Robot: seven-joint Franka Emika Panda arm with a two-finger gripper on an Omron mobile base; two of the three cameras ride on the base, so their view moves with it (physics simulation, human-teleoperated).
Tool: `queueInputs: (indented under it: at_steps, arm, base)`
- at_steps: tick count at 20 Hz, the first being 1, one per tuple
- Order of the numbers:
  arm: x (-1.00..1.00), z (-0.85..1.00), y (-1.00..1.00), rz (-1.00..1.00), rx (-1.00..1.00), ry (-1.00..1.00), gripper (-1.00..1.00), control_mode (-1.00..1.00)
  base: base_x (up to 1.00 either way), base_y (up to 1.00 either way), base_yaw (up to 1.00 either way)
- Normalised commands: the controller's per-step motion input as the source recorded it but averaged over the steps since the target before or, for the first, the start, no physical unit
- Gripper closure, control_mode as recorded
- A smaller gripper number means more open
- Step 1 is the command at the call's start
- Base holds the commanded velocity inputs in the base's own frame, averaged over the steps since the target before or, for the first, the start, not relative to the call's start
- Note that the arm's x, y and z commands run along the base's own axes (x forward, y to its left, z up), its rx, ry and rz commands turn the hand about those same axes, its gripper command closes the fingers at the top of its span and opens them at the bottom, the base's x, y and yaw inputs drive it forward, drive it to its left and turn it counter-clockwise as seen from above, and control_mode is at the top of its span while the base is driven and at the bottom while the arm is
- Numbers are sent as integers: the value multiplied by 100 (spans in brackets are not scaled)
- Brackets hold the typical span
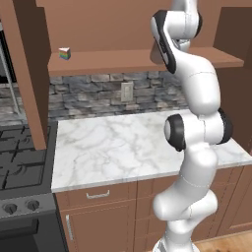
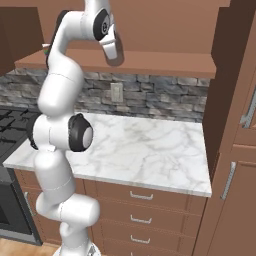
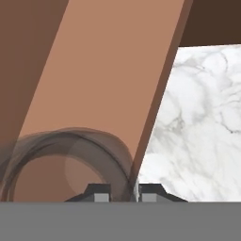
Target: Pick the candle and jar from the dining table and place them in the open cabinet. Close the cabinet after placing the objects.
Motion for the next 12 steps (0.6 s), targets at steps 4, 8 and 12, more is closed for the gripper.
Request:
queueInputs:
  at_steps: [4, 8, 12]
  arm:
    - [7, 0, -1, 0, 0, -1, 100, -100]
    - [0, 0, 0, 0, 0, 0, 100, -100]
    - [0, 0, 0, 0, 0, 0, 100, -100]
  base:
    - [0, 0, 0]
    - [0, 0, 0]
    - [0, 0, 0]
